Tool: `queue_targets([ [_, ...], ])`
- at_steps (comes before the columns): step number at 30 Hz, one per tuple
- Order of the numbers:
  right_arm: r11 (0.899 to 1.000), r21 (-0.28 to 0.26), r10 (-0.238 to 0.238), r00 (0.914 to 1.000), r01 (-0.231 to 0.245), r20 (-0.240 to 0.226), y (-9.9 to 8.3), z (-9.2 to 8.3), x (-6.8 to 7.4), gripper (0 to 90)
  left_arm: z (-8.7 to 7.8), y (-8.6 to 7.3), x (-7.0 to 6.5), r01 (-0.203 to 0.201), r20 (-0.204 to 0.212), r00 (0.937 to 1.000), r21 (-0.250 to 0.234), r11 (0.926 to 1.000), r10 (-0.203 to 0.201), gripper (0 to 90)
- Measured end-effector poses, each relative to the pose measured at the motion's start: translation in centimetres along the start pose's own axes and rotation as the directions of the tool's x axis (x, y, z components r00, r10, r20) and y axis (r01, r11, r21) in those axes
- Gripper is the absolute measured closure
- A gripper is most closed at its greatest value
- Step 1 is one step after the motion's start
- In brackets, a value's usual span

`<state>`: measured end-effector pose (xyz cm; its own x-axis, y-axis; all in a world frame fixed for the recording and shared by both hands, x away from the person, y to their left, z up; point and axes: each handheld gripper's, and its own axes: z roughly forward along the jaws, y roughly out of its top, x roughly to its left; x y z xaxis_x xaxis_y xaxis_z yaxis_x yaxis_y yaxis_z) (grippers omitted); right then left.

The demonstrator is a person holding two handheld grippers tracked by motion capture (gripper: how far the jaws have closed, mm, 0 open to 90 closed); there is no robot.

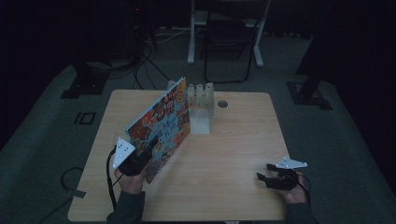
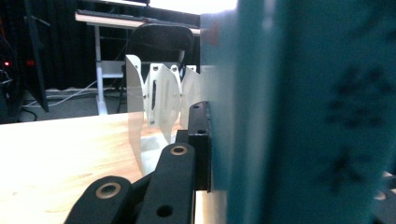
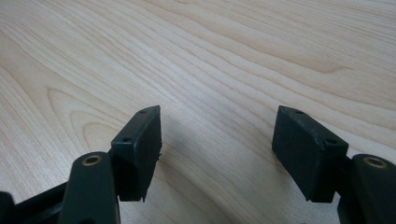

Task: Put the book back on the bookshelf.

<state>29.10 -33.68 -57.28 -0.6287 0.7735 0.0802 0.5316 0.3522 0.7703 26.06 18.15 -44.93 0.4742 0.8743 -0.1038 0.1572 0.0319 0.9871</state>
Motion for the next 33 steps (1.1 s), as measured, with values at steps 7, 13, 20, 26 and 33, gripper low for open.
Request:
queue_targets([
  [7,1.000,0.000,0.000,1.0000,0.000,0.000,0.00,0.00,0.01,32.3,0.24,0.19,0.04,0.002,-0.023,0.9997,-0.006,1.0000,-0.002,81.2],
  [13,1.000,0.000,0.002,1.0000,-0.002,-0.001,0.00,0.00,-0.01,32.3,0.54,0.18,0.00,-0.003,-0.045,0.9990,0.000,1.0000,0.003,81.2],
  [20,1.000,-0.001,0.002,1.0000,-0.002,-0.002,0.00,0.00,-0.03,32.3,0.75,0.25,-0.01,-0.010,-0.059,0.9982,0.002,0.9999,0.010,81.2],
  [26,1.000,-0.001,0.003,1.0000,-0.003,-0.003,0.00,-0.01,-0.05,32.3,0.70,0.39,0.16,-0.012,-0.075,0.9971,0.003,0.9999,0.013,81.2],
  [33,1.000,-0.001,0.003,1.0000,-0.003,-0.003,0.01,0.01,-0.05,32.3,0.87,0.36,0.36,-0.009,-0.093,0.9956,0.003,1.0000,0.009,81.2],
])
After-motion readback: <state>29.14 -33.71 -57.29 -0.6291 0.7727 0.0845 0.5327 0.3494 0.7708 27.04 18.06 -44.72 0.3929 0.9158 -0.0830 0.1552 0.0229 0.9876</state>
